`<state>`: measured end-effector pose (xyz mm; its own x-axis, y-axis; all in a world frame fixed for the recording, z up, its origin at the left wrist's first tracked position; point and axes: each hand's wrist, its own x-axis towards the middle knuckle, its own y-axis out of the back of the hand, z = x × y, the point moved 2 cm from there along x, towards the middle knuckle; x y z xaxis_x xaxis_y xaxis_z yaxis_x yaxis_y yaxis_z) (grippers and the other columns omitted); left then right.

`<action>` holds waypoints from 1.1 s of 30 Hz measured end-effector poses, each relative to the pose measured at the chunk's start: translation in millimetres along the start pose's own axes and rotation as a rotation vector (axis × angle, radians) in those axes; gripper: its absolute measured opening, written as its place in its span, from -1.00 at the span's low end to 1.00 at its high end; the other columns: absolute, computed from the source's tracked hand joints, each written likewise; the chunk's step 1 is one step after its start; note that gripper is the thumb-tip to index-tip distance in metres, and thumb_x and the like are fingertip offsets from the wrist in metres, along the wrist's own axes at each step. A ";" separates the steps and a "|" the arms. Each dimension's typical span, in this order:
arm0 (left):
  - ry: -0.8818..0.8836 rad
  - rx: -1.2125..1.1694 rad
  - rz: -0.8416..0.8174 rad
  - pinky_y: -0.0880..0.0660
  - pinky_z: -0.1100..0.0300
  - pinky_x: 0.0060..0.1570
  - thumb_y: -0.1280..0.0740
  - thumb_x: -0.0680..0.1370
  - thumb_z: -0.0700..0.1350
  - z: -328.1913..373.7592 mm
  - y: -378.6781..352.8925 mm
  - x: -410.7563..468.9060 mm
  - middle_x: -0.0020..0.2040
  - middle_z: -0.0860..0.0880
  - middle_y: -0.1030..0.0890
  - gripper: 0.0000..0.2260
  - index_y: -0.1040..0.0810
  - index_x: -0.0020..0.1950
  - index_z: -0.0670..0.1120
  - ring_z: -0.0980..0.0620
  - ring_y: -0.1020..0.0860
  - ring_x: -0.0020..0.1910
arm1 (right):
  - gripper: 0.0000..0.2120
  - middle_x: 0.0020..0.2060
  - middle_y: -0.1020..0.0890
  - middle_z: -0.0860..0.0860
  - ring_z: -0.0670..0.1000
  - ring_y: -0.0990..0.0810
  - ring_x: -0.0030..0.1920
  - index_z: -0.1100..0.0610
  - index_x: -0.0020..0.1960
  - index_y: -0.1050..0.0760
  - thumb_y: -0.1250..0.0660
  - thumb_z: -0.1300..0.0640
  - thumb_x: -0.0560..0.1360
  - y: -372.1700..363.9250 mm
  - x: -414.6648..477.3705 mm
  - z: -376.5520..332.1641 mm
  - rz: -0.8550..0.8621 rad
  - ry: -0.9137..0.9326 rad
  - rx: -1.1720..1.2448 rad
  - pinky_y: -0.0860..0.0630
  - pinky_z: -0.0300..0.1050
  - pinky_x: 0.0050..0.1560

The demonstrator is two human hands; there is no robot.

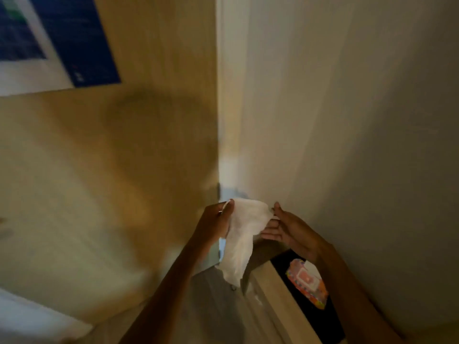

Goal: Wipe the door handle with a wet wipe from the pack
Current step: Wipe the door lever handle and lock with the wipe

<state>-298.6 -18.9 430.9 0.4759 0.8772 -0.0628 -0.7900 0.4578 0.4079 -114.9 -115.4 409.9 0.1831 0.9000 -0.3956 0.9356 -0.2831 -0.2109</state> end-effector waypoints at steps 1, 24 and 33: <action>0.021 -0.028 0.039 -0.61 -0.01 -0.08 -0.15 0.64 0.09 -8.8 16.9 -7.7 -0.11 -0.20 -0.67 -0.60 -0.64 -0.06 -0.17 -0.12 -0.66 -0.15 | -0.57 0.11 -0.65 0.20 0.17 -0.63 0.11 0.19 0.26 -0.49 -0.26 -0.07 0.53 -18.5 2.9 5.8 -0.028 -0.003 -0.005 -0.54 0.06 0.18; 0.312 -0.137 -0.024 -0.63 0.07 0.05 -0.49 0.45 -0.11 -211.7 333.8 -210.9 0.12 -0.05 -0.65 -0.54 -0.47 0.32 -0.09 0.01 -0.65 0.03 | -0.64 0.03 -0.67 0.17 0.14 -0.65 0.05 0.09 0.25 -0.49 -0.38 0.28 0.48 -392.1 -14.9 112.3 -0.185 0.040 -0.217 -0.59 -0.02 0.04; 0.264 -0.466 0.168 -0.61 0.02 0.05 -0.49 0.44 -0.09 -231.4 374.3 -246.2 0.15 -0.04 -0.62 -0.46 -0.38 0.36 0.08 -0.08 -0.60 0.11 | -0.37 -0.02 -0.68 0.18 -0.03 -0.67 -0.13 -0.16 0.31 -0.34 -0.47 0.30 0.39 -431.9 -21.8 120.1 -0.386 -0.117 -0.319 -0.55 -0.16 -0.02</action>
<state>-800.9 -30.1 388.2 0.2628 0.9228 -0.2818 -0.9625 0.2711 -0.0098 -559.2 -52.7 402.3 -0.2122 0.8705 -0.4441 0.9772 0.1945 -0.0856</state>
